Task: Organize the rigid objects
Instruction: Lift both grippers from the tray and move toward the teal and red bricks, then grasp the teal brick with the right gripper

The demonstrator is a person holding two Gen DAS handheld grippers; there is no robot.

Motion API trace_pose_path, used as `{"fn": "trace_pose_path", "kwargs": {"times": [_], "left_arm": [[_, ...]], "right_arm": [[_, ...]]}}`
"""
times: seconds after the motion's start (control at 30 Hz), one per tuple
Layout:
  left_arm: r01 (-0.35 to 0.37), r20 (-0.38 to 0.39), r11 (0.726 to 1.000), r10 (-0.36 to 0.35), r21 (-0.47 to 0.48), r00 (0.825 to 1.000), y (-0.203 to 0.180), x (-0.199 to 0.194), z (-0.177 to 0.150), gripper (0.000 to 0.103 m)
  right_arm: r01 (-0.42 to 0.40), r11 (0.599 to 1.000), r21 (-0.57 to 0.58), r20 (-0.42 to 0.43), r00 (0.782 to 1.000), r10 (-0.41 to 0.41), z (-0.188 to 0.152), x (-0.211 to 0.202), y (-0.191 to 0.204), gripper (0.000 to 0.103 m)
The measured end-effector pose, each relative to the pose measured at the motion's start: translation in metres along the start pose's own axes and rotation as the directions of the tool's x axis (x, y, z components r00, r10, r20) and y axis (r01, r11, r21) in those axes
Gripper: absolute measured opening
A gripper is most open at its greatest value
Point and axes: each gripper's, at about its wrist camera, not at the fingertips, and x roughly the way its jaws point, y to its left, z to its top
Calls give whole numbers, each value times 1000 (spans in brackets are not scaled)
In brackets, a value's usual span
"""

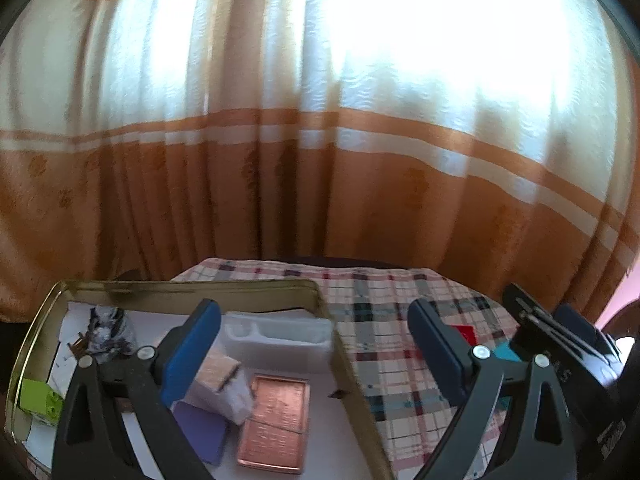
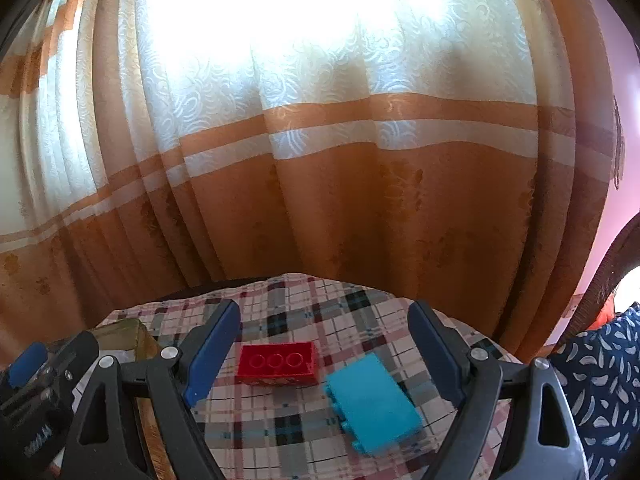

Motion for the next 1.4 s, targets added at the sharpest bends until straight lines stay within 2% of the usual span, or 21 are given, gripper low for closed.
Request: {"fn": "trace_pose_path", "kwargs": {"times": [0.33,0.53,0.73,1.1,1.27,1.37,1.4], "left_arm": [[45,3,994,-45,97,999,-27,-4,-7,96],[31,-11,994,-30,108,1000,-29,-2,-8,96],[32,-15,995,-30,97,999,-26,-1,-8,96],[34,-21,994,-32,104,999,-28,0,-9,96],[36,-24,993,-33,108,999,-30,1,-10,96],[40,-26,993,-37,107,999,-31,1,-10,96],[41,-26,994,-38,106,999,-32,1,-10,96]], "right_arm": [[86,996,34,-76,994,-83,-5,8,-43,88],[36,999,24,-173,984,-32,-15,22,-42,88],[14,999,-40,-275,961,-24,-30,37,-27,87],[4,998,-60,-306,952,-22,-30,44,-23,87],[14,997,-77,-324,945,-38,-31,48,-20,80],[9,996,-87,-331,943,-37,-32,50,-19,69],[6,996,-91,-339,940,-37,-32,51,-18,62]]}}
